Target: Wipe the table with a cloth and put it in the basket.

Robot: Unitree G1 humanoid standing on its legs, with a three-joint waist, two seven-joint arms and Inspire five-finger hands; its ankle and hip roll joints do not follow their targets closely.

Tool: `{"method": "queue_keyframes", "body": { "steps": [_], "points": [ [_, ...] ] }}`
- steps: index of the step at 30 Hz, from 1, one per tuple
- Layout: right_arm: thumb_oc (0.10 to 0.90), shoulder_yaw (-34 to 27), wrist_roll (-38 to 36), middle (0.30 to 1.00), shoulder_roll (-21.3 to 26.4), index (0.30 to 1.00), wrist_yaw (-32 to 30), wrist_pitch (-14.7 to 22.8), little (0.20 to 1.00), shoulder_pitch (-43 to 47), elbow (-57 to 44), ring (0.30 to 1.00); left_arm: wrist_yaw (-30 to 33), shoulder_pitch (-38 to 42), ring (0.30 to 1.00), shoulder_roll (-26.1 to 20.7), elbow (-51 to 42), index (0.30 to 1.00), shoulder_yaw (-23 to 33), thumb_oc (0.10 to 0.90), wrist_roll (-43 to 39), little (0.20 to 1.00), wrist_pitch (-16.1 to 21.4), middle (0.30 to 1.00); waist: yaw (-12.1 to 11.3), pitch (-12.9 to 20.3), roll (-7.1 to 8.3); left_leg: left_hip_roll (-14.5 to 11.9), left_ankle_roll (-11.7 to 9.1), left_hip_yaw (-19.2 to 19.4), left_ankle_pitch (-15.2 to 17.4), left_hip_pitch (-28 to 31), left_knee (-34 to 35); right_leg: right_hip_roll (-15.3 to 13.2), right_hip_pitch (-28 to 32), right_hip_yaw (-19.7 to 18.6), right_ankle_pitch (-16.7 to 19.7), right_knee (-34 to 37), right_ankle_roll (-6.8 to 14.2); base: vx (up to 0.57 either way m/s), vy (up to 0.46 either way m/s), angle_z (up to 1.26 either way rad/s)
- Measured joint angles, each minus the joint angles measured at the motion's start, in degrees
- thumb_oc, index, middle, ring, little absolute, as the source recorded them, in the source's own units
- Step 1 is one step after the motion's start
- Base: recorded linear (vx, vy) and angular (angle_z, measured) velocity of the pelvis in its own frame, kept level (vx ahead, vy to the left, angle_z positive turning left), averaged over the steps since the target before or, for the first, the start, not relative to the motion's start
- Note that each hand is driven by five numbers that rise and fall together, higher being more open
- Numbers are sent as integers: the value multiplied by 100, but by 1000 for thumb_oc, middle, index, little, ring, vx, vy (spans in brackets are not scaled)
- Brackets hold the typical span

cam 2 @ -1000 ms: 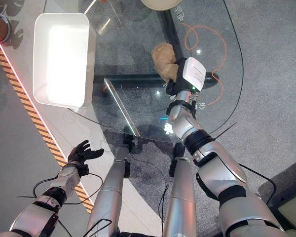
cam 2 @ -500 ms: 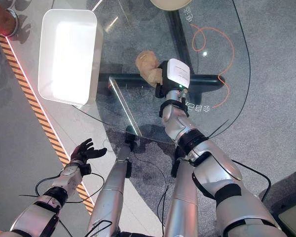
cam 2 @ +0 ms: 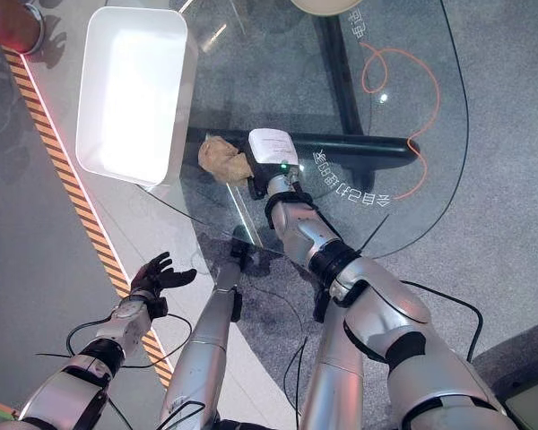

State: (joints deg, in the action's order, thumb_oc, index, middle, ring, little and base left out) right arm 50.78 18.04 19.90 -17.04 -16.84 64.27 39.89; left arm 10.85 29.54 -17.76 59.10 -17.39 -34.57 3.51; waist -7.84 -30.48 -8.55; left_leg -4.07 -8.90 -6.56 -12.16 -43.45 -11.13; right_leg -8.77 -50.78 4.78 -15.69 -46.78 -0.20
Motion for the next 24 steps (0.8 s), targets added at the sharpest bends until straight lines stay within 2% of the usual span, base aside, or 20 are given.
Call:
{"method": "queue_keyframes", "body": {
  "steps": [8, 14, 24],
  "points": [
    [100, 14, 191, 300, 0, 300, 289, 130, 200, -46, -85, 300, 1, 8, 900, 6, -51, 900, 0, 800, 48, 900, -41, 900, 10, 0, 0, -10, 4, -74, 0, -7, 7, -6, 0, 78, -30, -57, -38, 4, -12, 2],
    [100, 263, 282, 300, 1, 300, 601, 308, 200, -76, -181, 300, 1, 25, 900, 11, -66, 900, -1, 800, 49, 900, -58, 900, 9, 0, 0, -9, 38, -81, 59, -27, 2, -5, 0, 94, -29, -28, -52, 0, 0, 0],
    [100, 263, 437, 300, 9, 300, 577, 369, 200, -111, -176, 300, -2, 40, 900, 11, -55, 900, -3, 800, 49, 900, -61, 900, 4, 0, 0, 4, -5, -96, -23, -54, -50, -29, 1, 110, -49, -78, -41, 1, -1, 0]
  ]
}}
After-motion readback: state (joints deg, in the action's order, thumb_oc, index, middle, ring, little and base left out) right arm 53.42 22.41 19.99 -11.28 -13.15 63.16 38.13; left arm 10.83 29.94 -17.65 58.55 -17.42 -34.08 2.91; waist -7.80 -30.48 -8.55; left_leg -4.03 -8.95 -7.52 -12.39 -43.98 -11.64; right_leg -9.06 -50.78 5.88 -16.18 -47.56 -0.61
